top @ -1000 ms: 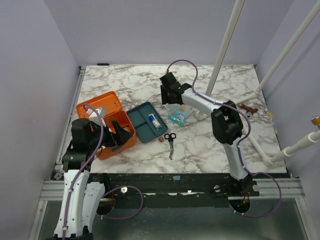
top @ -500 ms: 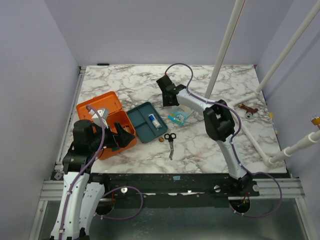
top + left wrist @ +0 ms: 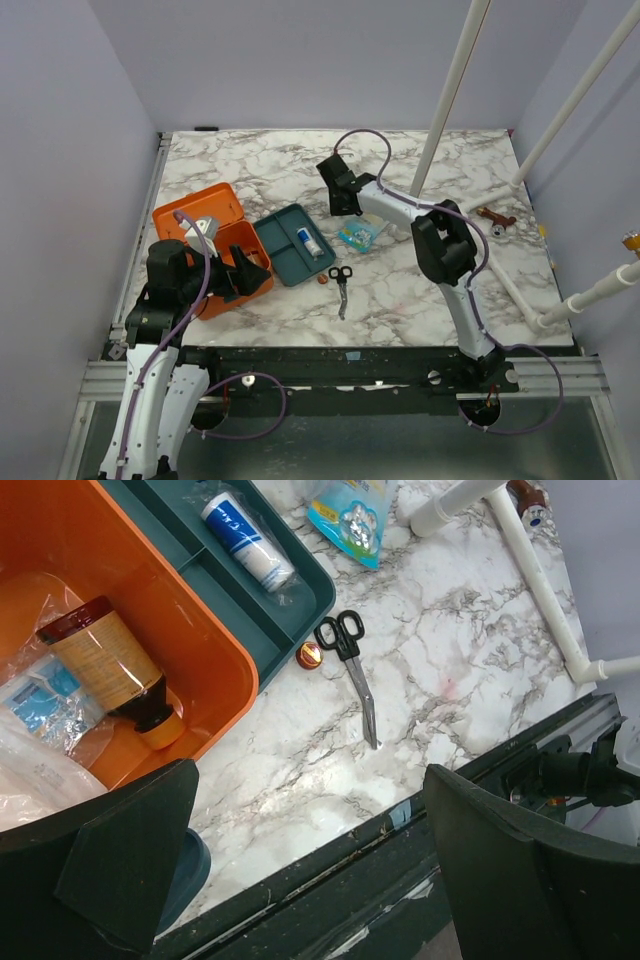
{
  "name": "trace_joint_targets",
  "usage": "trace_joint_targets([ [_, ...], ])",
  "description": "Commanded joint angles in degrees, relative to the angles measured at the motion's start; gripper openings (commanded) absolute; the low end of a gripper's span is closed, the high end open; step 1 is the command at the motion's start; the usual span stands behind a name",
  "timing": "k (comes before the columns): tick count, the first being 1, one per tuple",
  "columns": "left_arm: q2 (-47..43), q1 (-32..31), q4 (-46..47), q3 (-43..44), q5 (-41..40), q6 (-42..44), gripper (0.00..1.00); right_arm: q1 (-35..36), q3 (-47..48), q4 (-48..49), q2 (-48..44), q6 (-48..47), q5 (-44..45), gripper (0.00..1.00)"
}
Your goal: Organize the medicine kit
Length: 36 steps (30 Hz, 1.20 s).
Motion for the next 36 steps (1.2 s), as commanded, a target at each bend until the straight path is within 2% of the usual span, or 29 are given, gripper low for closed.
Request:
trace_joint_targets([
  [1,-0.61,-0.28,1.43,-0.2,-1.11,0.19,0.98,-0.36,-5.04,3.29,-6.2,-0.9,-0.34,0.01],
  [10,-2.06,-0.41,1.24,-0.18,-2.65,-0.22,0.99,0.5,-13.28,8.1,-17.81,-4.21,-2.21,0.01],
  [20,-7.11,-0.41,-0.62,0.72,-11.57,-1.72,0.98,5.8,-21.35,13.83,-32.43,-13.09,-9.93,0.01],
  [30,-15.16,-0.23,-4.35,1.63,-29.74,-5.7,0.98,15.18,-22.19,16.12,-38.84,-20.45,-21.27,0.01],
  [36,-22.56,-0.14,-5.67,1.53,-39.51,-8.37,0.99,20.59,-19.68,17.04,-35.88,-22.58,-24.32,0.01],
])
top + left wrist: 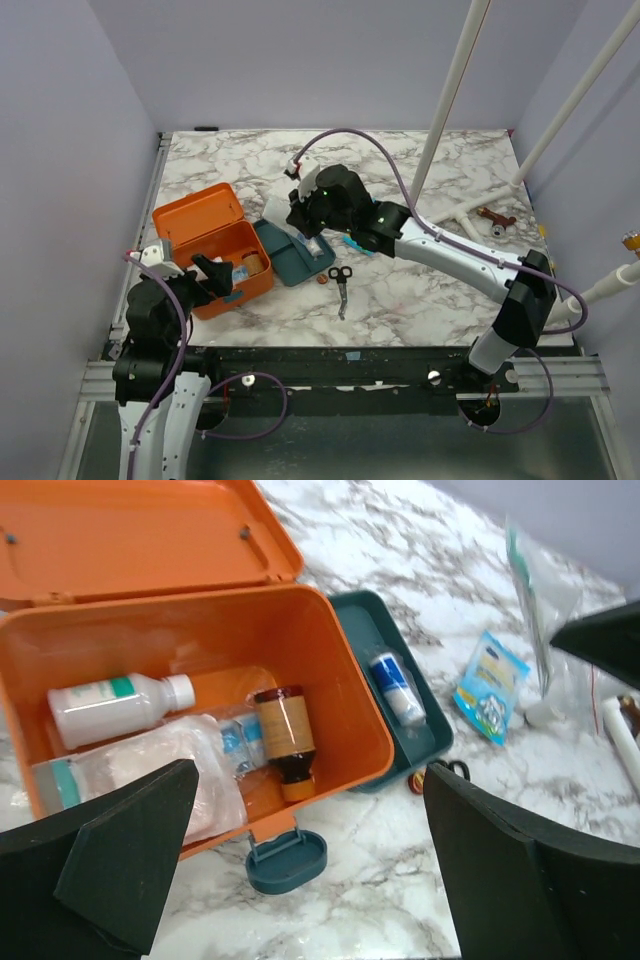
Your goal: Organize the medicine kit
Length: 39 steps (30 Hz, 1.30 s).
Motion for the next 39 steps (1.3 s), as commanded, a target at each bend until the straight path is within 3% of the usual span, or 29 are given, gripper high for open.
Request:
trace_joint_targets([
  [1,-6.88,-0.08,-1.36,1.08,-12.34,-3.32,0.98,3.87,2.64,1.53,2.61,-3.53,-4.63,0.01],
  [16,-10.29,0.05,-3.89,1.67,-19.66,-7.22,0.99,10.26,14.81,2.84,19.77,-12.05,-11.27,0.01],
  [23,-11.17,0.05,-5.97,1.77,-26.34,-11.37,0.98,10.19,23.43,-3.66,28.65,-16.22,-11.92,0.01],
  [32,-11.61,0.05,-5.64,1.6,-25.55,-11.11,0.98,10.19,20.47,-6.68,30.42,-22.98,-9.04,0.01],
  [39,-11.57,0.01,-4.93,1.32,-24.42,-10.58,0.99,10.19,20.94,-7.35,27.98,-21.38,-7.42,0.34],
])
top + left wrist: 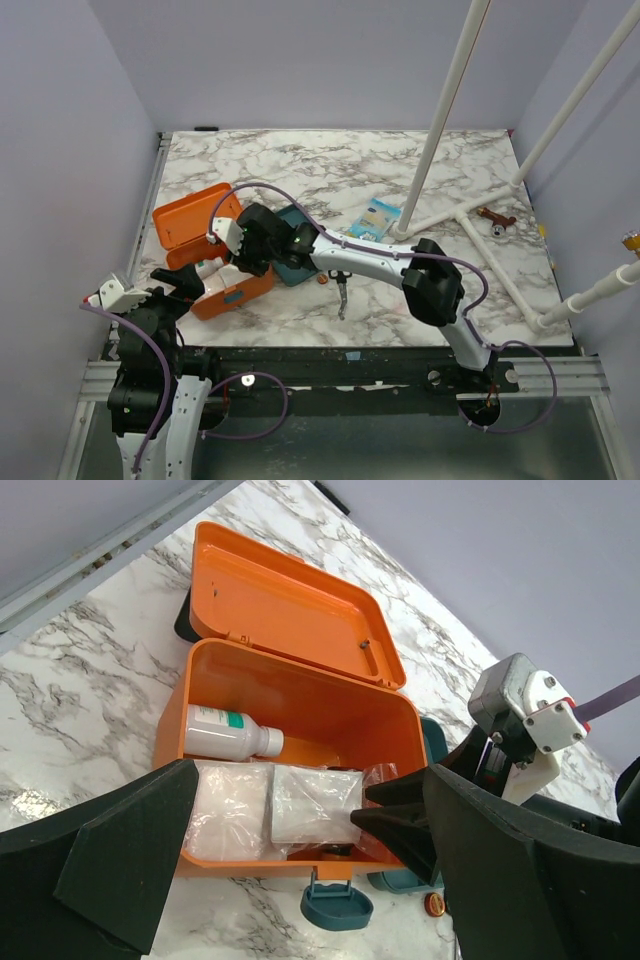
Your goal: Organize the medicine kit
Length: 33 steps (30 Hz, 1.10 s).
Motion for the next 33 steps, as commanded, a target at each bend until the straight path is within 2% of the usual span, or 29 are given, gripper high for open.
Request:
trace_joint_targets([
  [1,-0.58,-0.01,0.27,0.53,-0.29,0.36,0.98,0.22,0.26,-1.48,-2.31,0.27,1.98,0.36],
  [5,-0.44,0.03,0.33,0.53,0.07,0.54,0.98,0.27,-1.58,1.7,-6.18,2.43,4.66,0.43],
  [11,0.05,-0.03,0.28,0.54,0.39,0.64,0.98,0.24,-7.92,8.13,-14.14,5.51,17.02,0.57],
  [16,0.43,-0.07,0.54,0.37,0.94,0.81,0.98,0.2,-10.2,7.53,-17.81,9.63,31.05,0.63],
  [19,0.66,-0.03,1.06,0.19,2.02,1.12,0.98,-0.64,-10.52,3.84,-19.19,14.39,36.46,0.64],
  [24,1.3,-0.08,1.85,-0.15,4.1,2.0,0.99,-5.03,-13.96,-1.47,-21.68,24.54,39.31,0.65],
  [33,2.95,-0.04,3.4,-0.64,7.63,3.62,0.99,-16.19,-23.04,-4.94,-23.07,42.32,37.46,0.67],
])
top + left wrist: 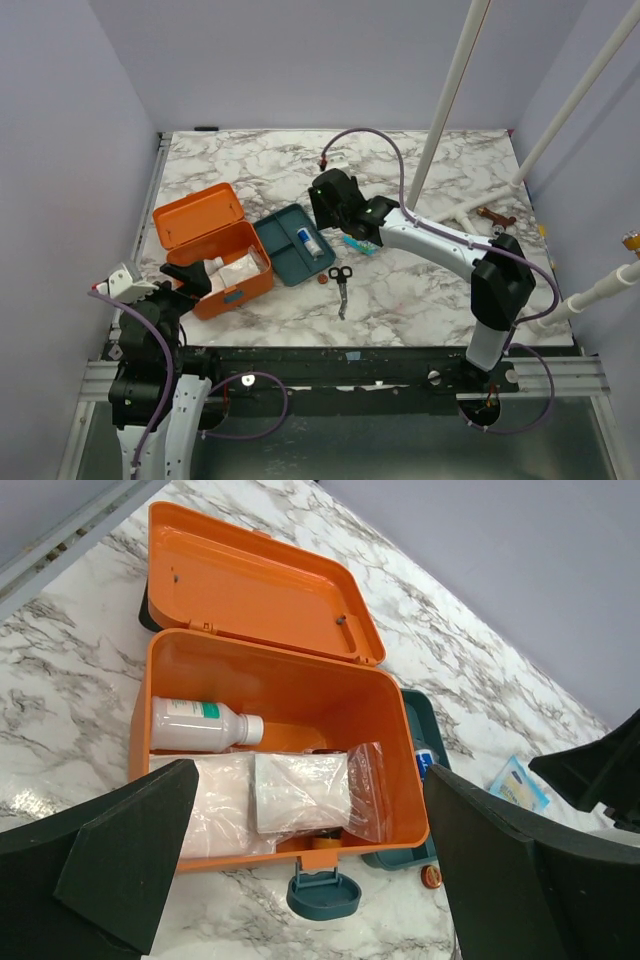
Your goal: Organize the medicine kit
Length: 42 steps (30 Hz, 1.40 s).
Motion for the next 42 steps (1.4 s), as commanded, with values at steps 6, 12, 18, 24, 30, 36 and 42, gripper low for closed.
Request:
trace_joint_targets([
  [6,0.8,-0.02,1.75,-0.61,3.38,1.74,0.99,-6.07,-2.07,-5.0,4.15,16.34,3.96,0.69],
  [12,0.63,-0.04,1.92,-0.64,3.74,1.92,0.99,-8.16,2.06,-8.98,10.92,23.43,6.88,0.7],
  [18,0.29,-0.03,1.92,-0.68,4.04,2.1,0.99,-12.1,3.21,-9.64,13.9,28.76,7.93,0.7],
  [24,-0.14,-0.05,2.17,-0.76,4.26,2.27,0.98,-15.03,6.53,-12.14,17.96,30.65,8.56,0.7],
  [30,-0.48,-0.03,2.27,-0.77,4.32,2.36,0.98,-15.49,11.69,-18.12,23.25,32.71,11.55,0.69],
  [36,-0.5,-0.05,2.27,-0.68,4.58,2.36,0.98,-15.76,9.72,-17.23,23.63,34.28,10.86,0.59],
  [42,-0.69,-0.03,2.27,-0.68,4.68,2.4,0.99,-15.77,7.38,-15.54,23.67,34.05,8.68,0.3],
])
